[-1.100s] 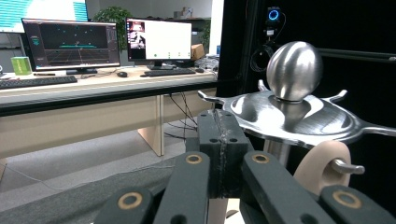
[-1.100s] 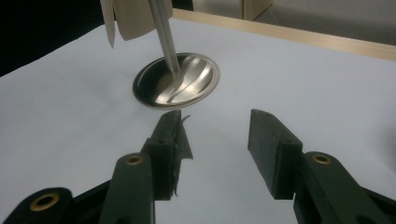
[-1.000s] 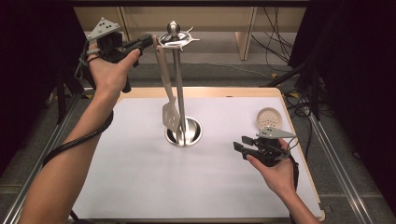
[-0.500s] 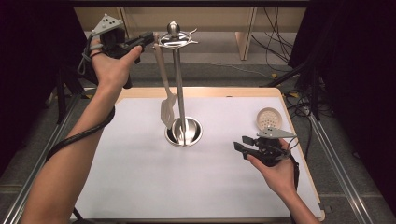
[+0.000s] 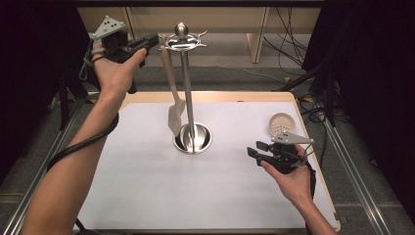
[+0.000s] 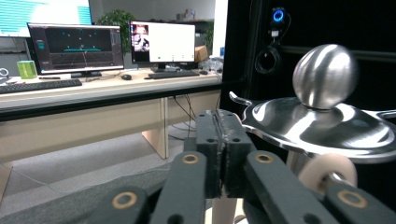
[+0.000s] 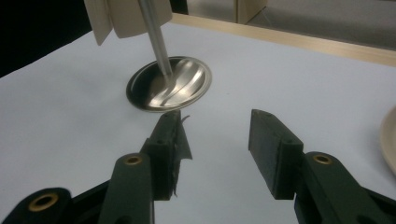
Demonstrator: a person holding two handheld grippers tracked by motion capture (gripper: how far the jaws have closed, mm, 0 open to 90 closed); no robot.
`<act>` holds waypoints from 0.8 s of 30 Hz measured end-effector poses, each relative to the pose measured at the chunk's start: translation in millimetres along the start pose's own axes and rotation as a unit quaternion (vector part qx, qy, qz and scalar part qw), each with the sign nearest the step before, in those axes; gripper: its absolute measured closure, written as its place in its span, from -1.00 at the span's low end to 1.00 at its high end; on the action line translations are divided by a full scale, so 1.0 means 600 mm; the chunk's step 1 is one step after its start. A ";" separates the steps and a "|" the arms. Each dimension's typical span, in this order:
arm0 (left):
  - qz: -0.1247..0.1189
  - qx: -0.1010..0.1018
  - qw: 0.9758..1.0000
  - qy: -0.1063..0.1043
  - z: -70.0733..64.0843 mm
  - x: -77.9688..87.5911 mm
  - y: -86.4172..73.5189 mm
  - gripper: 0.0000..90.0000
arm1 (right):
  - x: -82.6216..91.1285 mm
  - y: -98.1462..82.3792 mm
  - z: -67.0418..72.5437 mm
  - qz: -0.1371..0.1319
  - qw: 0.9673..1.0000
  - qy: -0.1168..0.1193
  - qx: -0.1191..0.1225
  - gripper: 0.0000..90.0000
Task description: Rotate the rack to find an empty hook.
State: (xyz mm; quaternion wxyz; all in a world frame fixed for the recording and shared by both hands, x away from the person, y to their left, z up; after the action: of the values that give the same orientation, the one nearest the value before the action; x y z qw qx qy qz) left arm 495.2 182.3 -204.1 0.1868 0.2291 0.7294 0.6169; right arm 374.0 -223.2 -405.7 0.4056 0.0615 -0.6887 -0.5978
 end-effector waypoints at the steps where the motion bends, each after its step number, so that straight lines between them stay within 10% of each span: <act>1: 0.000 0.009 1.000 0.004 -0.001 0.007 -0.002 0.86 | 0.006 0.002 0.000 0.015 1.000 0.003 -0.011 0.23; 24: -0.004 0.015 1.000 -0.010 -0.014 0.092 -0.072 0.32 | 0.035 0.005 -0.068 0.073 0.993 -0.067 -0.070 0.40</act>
State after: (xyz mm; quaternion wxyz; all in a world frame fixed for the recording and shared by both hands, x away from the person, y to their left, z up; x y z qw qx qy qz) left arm 440.5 201.1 -245.0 0.1935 0.2350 0.7379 0.6024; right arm 387.2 -265.9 -394.9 0.4047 -0.0582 -0.6732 -0.6161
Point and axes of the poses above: each handheld gripper's, and its own axes: x roughly backward along the jaws, y roughly out of its top, z roughly to its left, the point moved 1 cm from there along -x, roughly forward along the jaws, and after that the axes turned 7 degrees about x, right-handed, at the moved point
